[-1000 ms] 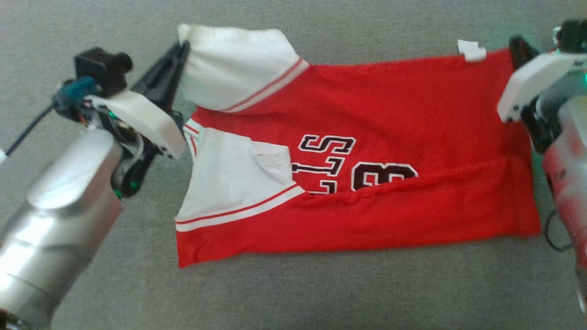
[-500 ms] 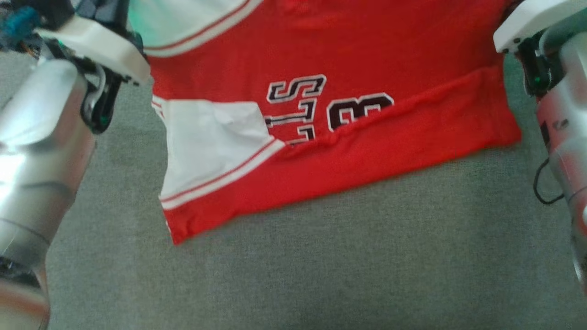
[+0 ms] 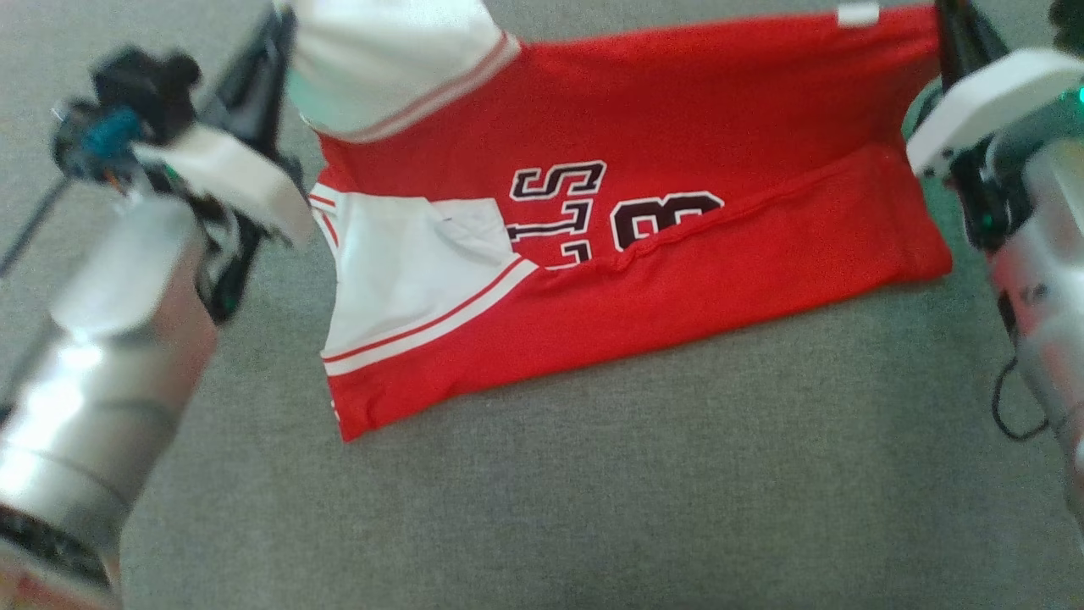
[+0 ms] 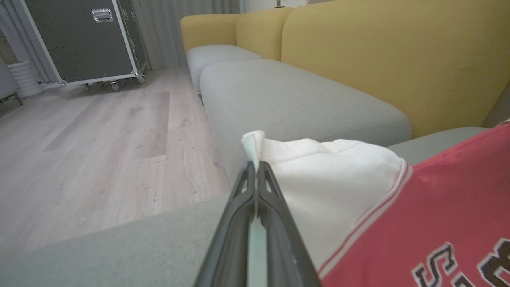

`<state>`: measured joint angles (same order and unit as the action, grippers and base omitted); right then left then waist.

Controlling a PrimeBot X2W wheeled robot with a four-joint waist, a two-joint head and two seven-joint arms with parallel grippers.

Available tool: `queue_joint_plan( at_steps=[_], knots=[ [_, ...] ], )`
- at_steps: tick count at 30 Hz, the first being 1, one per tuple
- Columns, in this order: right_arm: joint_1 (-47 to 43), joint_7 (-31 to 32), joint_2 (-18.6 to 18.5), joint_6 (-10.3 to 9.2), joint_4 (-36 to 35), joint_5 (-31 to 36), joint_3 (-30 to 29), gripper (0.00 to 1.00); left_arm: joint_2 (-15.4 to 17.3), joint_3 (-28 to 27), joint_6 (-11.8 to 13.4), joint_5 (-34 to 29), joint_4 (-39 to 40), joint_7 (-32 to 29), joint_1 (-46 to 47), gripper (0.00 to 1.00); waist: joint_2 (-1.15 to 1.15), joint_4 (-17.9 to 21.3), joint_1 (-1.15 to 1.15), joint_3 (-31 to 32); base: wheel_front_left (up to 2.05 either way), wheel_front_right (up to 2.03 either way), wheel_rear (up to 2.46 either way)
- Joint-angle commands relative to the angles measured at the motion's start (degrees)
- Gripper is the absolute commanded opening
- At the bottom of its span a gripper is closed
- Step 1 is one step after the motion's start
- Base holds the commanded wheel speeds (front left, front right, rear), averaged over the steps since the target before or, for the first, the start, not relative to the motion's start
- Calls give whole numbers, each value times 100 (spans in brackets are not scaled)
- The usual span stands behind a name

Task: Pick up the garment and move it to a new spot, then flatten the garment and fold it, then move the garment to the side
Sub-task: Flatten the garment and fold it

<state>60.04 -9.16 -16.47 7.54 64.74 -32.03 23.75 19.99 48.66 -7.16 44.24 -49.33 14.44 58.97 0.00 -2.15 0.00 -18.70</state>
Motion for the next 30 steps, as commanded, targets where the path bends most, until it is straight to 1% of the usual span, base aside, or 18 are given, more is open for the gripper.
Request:
queue_joint_plan(
  at_steps=[1,3,7,10,11,15,22,24,27,30],
  knots=[
    [-178,100,-115,-5,-217,-188,169,0,336,26,-29,216,336,-73,-94,0,0,-57,0,214,0,0,0],
    [-357,237,-231,-5,-283,-346,312,0,462,180,-31,498,642,-277,-346,0,0,-96,0,343,0,0,0],
    [-708,582,-502,-5,-426,-637,616,0,836,542,-31,962,1336,-764,-803,0,0,-171,0,544,0,0,0],
    [-962,914,-694,-5,-543,-861,855,0,1125,813,-32,1167,1813,-1091,-1110,0,0,-203,0,654,0,0,0],
    [-962,914,-694,-5,-543,-861,855,0,1125,813,-32,1167,1813,-1091,-1110,0,0,-203,0,654,0,0,0],
    [-1219,1277,-941,-5,-719,-1032,1228,0,1435,1003,-32,1318,2310,-1337,-1500,0,0,-202,0,736,0,0,0],
    [-1467,1894,-1327,-5,-945,-1218,1918,0,1684,1200,102,1421,2965,-1649,-1928,0,0,-180,0,793,0,0,0],
    [-1495,2041,-1384,-5,-985,-1286,2045,0,1744,1222,125,1478,3084,-1757,-1976,0,0,-162,0,809,0,0,0],
    [-1563,2340,-1475,-5,-1112,-1442,2259,0,1858,1359,135,1506,3280,-2075,-2034,0,0,-133,0,832,0,0,0],
    [-1580,2471,-1588,-5,-1245,-1573,2407,0,1925,1406,149,1631,3519,-2284,-2105,0,0,-105,0,842,0,0,0]
  ],
)
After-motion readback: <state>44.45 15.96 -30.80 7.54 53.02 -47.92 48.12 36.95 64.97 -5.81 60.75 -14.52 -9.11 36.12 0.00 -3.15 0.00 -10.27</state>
